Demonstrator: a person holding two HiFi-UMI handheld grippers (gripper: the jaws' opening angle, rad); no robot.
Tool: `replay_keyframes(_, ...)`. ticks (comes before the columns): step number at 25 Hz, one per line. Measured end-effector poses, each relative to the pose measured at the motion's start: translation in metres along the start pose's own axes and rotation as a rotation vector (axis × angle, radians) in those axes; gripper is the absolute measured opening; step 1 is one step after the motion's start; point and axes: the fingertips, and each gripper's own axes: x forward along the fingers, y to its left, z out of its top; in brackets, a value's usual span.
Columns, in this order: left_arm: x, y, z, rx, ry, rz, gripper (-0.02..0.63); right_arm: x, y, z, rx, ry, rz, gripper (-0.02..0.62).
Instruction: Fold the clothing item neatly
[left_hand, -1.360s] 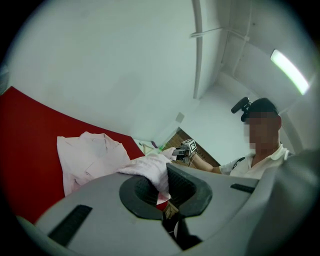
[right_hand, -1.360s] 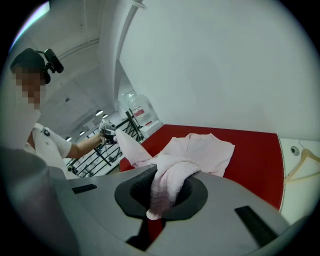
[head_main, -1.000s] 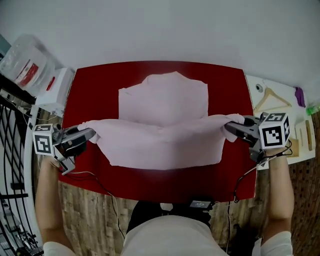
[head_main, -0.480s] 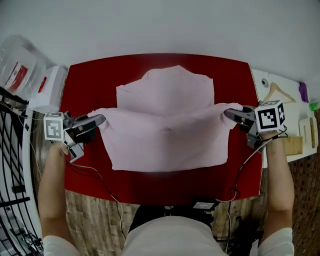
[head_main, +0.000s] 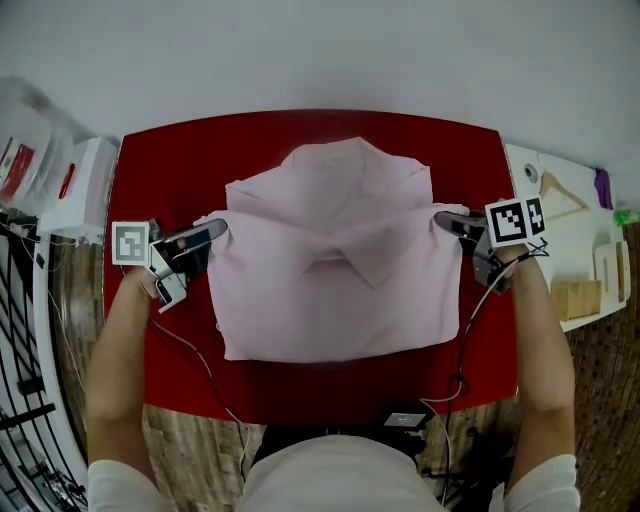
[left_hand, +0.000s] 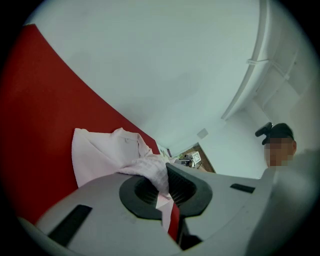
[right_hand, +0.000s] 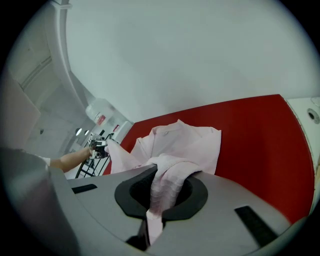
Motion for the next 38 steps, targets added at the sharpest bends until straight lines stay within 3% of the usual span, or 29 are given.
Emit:
replay_keyframes(7,0.011,0.056,0.025,-0.100,-0.035,0.001,0.011,0.034,-0.052,0.013,0.103,0.014,-0.007,0.020)
replay_keyframes(19,0.010,0.120,0.031,-0.244,-0.109,0.096,0.012,0.080,-0.101,0.005,0.195,0.047,-0.036,0.021)
replay_keyframes(24,0.017,0.137,0.022,-0.256,-0.018,0.175,0.015,0.093,-0.110,0.003,0.169,0.082,-0.051,0.027)
replay_keyframes(26,0.016,0.138,0.018,-0.253,0.038,0.200,0.083,0.095,-0.109,0.001,0.163,0.110,-0.048,0.072)
replay_keyframes(29,0.008,0.138,0.014,-0.245,0.099,0.234,0.117,0.093,-0.106,0.002,0.181,0.129,-0.028,0.124)
replay_keyframes(38,-0.019,0.135,0.010,-0.213,0.128,0.282,0.117,0.075,-0.106,0.002,0.234,0.171,-0.037,0.211)
